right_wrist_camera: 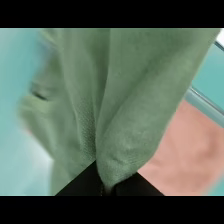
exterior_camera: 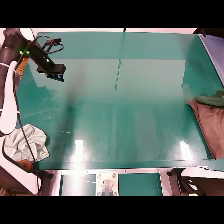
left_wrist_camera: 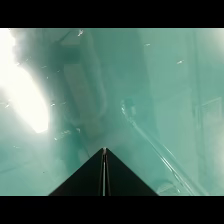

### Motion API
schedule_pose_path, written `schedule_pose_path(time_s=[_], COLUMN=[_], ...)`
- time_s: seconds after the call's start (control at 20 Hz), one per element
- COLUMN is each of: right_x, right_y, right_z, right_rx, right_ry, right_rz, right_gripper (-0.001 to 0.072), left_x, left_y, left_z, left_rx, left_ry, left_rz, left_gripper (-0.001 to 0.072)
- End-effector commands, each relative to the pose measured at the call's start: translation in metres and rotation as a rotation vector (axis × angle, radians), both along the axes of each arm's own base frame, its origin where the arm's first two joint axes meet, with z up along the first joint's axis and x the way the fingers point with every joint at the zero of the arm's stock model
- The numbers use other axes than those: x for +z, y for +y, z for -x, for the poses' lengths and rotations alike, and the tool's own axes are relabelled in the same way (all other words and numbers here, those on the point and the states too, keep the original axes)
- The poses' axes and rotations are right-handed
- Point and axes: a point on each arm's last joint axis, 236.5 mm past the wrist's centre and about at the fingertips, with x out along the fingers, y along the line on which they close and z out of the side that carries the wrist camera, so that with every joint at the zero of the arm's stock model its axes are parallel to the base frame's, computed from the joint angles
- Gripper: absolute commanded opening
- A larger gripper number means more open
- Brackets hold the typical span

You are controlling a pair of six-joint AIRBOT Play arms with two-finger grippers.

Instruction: Fold the shirts.

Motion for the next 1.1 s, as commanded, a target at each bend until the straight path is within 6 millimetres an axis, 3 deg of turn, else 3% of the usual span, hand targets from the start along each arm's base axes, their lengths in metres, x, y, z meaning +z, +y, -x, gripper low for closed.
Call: schedule_pose_path(time_s=[0.0, 0.25, 0.35, 0.4, 0.5, 0.55, 0.7, 0.75, 0.8, 0.85, 0.95, 1.05], right_x=[-0.023, -0.091, -0.121, -0.137, -0.164, -0.171, -0.166, -0.158, -0.148, -0.137, -0.117, -0.103], right_y=[0.004, 0.019, 0.019, 0.022, 0.033, 0.037, 0.033, 0.031, 0.031, 0.035, 0.054, 0.095], right_z=[0.049, 0.107, 0.118, 0.121, 0.129, 0.132, 0.119, 0.104, 0.082, 0.059, 0.008, -0.039], right_rx=[-0.07, -0.115, -0.1, -0.086, -0.066, -0.06, -0.055, -0.047, -0.03, -0.004, 0.083, 0.215], right_ry=[0.196, 0.487, 0.54, 0.551, 0.587, 0.606, 0.576, 0.531, 0.462, 0.395, 0.258, 0.137], right_rz=[-0.06, -0.167, -0.168, -0.178, -0.221, -0.244, -0.24, -0.228, -0.217, -0.211, -0.206, -0.221], right_gripper=[0.0013, 0.0013, 0.0014, 0.0091, 0.0483, 0.0546, 0.0538, 0.0412, 0.0162, 0.0011, 0.0012, 0.0011], left_x=[0.001, 0.001, 0.001, 0.002, 0.002, 0.002, 0.009, 0.014, 0.023, 0.034, 0.061, 0.079], left_y=[-0.005, -0.006, -0.006, -0.006, -0.006, -0.007, -0.016, -0.018, -0.019, -0.019, -0.019, -0.018], left_z=[0.0, 0.001, 0.001, 0.001, -0.002, -0.006, -0.016, -0.019, -0.021, -0.023, -0.018, -0.005], left_rx=[-0.005, -0.005, -0.005, -0.006, -0.003, 0.002, 0.008, 0.011, 0.014, 0.017, 0.017, 0.033], left_ry=[0.001, 0.001, 0.001, 0.001, -0.007, -0.025, -0.073, -0.096, -0.127, -0.161, -0.218, -0.223], left_rz=[0.02, 0.024, 0.024, 0.025, 0.025, 0.029, 0.071, 0.08, 0.088, 0.092, 0.094, 0.097], left_gripper=[0.002, 0.0019, 0.0019, 0.0019, 0.002, 0.002, 0.0018, 0.0018, 0.0018, 0.0018, 0.0018, 0.0018])
